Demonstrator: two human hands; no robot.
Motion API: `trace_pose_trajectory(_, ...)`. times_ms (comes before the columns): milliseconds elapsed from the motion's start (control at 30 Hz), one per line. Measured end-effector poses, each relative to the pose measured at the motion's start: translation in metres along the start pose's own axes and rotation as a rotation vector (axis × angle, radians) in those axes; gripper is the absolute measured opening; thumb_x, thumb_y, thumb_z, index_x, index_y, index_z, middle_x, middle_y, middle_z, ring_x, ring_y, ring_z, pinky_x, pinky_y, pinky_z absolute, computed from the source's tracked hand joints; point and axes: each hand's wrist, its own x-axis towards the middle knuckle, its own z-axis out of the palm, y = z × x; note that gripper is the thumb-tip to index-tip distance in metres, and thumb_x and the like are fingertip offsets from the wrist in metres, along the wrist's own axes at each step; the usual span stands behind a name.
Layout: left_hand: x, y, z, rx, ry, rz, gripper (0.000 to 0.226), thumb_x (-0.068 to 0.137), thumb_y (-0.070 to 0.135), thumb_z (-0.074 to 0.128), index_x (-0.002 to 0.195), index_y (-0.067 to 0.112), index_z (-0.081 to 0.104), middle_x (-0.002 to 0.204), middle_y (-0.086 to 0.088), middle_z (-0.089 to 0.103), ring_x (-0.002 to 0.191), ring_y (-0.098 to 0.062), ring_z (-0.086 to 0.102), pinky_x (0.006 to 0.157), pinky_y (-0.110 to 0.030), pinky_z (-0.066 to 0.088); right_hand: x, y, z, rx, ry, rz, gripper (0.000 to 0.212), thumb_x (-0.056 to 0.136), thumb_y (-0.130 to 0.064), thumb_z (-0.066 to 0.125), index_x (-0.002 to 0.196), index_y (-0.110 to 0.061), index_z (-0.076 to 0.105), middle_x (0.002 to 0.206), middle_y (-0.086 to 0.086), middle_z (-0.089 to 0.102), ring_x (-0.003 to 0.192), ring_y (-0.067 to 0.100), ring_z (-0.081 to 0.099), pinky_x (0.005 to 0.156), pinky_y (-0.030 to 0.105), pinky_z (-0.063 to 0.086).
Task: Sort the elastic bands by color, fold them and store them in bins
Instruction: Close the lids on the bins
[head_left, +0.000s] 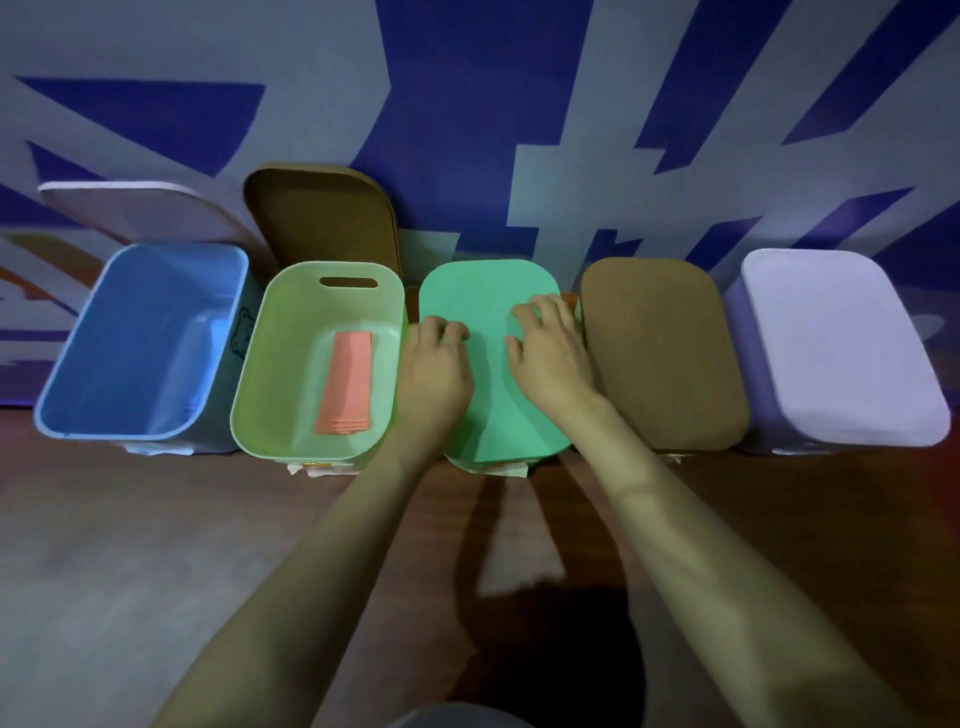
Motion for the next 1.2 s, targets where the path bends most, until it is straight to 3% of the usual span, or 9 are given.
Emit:
trace_pose_trajectory(100, 0.004, 0.007, 0.007, 0.063, 0.048, 0.038, 0.039, 0.091, 0.017, 0.03, 0.105, -0.003, 0.061, 0.105, -0.024, 0.059, 0.093, -0.039, 0.057, 0.082, -0.044, 0.048, 0.014, -0.002, 0.013, 0.065, -0.037, 0.01, 0.051, 0.1, -0.028, 0.033, 0.148, -0.016, 0.021, 0.157, 0.007, 0.015, 0.146, 0.023, 0.005, 0.118, 0.035, 0.005)
trace_pose_trajectory(167, 0.002, 0.01, 0.012, 0.11, 0.02, 0.033, 0.044, 0.092, 0.018, 0.027, 0.117, -0.005, 0.056, 0.12, -0.026, 0.056, 0.11, -0.041, 0.055, 0.095, -0.047, 0.047, 0.014, -0.001, 0.023, -0.004, -0.048, -0.012, 0.051, 0.102, -0.031, 0.024, 0.15, -0.019, 0.013, 0.159, 0.006, 0.008, 0.146, 0.022, -0.001, 0.118, 0.035, -0.002)
trace_pose_trajectory(267, 0.004, 0.011, 0.017, 0.167, -0.097, -0.038, 0.06, 0.092, 0.028, 0.015, 0.139, 0.0, 0.038, 0.146, -0.022, 0.037, 0.137, -0.036, 0.032, 0.114, -0.048, 0.026, 0.014, 0.003, 0.034, -0.095, 0.001, -0.054, 0.05, 0.102, -0.033, 0.017, 0.149, -0.018, 0.017, 0.158, 0.007, 0.012, 0.146, 0.024, 0.003, 0.119, 0.039, 0.001)
trace_pose_trajectory(433, 0.006, 0.008, 0.023, 0.223, -0.151, -0.023, 0.066, 0.093, 0.037, 0.004, 0.147, 0.004, 0.022, 0.155, -0.015, 0.019, 0.145, -0.027, 0.013, 0.118, -0.04, 0.006, 0.017, 0.001, 0.044, -0.148, 0.041, -0.028, 0.057, 0.097, -0.039, 0.007, 0.149, -0.019, 0.019, 0.156, 0.006, 0.018, 0.145, 0.025, 0.011, 0.118, 0.042, 0.007)
trace_pose_trajectory(633, 0.014, -0.005, 0.017, 0.029, -0.085, 0.017, 0.052, 0.095, 0.023, 0.023, 0.138, 0.002, 0.042, 0.148, -0.016, 0.037, 0.139, -0.031, 0.031, 0.116, -0.038, 0.018, 0.026, 0.004, 0.041, -0.071, 0.097, -0.015, 0.048, 0.099, -0.035, 0.024, 0.139, -0.017, 0.043, 0.146, 0.008, 0.042, 0.137, 0.029, 0.033, 0.113, 0.044, 0.025)
trace_pose_trajectory(733, 0.023, -0.01, 0.007, -0.005, -0.173, 0.024, 0.045, 0.097, 0.01, 0.031, 0.142, 0.007, 0.037, 0.152, -0.011, 0.03, 0.141, -0.026, 0.027, 0.116, -0.033, 0.019, 0.027, 0.007, 0.037, -0.036, 0.092, -0.017, 0.045, 0.099, -0.033, 0.03, 0.14, -0.017, 0.041, 0.148, 0.007, 0.038, 0.139, 0.027, 0.028, 0.114, 0.043, 0.021)
trace_pose_trajectory(867, 0.046, -0.025, -0.019, 0.025, -0.18, 0.101, 0.04, 0.091, 0.003, 0.043, 0.128, 0.012, 0.054, 0.137, -0.005, 0.05, 0.124, -0.023, 0.047, 0.097, -0.033, 0.041, 0.029, -0.001, 0.025, -0.047, 0.055, -0.005, 0.043, 0.099, -0.03, 0.036, 0.139, -0.015, 0.041, 0.148, 0.008, 0.035, 0.139, 0.028, 0.024, 0.115, 0.042, 0.016)
trace_pose_trajectory(1067, 0.062, -0.086, -0.074, 0.107, 0.076, 0.19, 0.03, 0.076, -0.005, 0.05, 0.096, 0.007, 0.069, 0.098, -0.012, 0.065, 0.09, -0.034, 0.058, 0.076, -0.04, 0.046, 0.052, -0.051, 0.002, 0.044, 0.077, -0.124, 0.033, 0.097, -0.021, 0.043, 0.128, -0.014, 0.052, 0.134, 0.003, 0.049, 0.129, 0.019, 0.037, 0.111, 0.033, 0.025)
trace_pose_trajectory(1200, 0.072, -0.126, -0.099, 0.179, 0.125, 0.156, 0.035, 0.073, -0.005, 0.052, 0.104, 0.005, 0.065, 0.107, -0.015, 0.062, 0.09, -0.037, 0.055, 0.076, -0.042, 0.043, 0.09, -0.104, -0.007, 0.114, 0.138, -0.234, 0.042, 0.095, -0.017, 0.048, 0.136, -0.015, 0.041, 0.138, 0.004, 0.042, 0.13, 0.019, 0.036, 0.108, 0.033, 0.034)
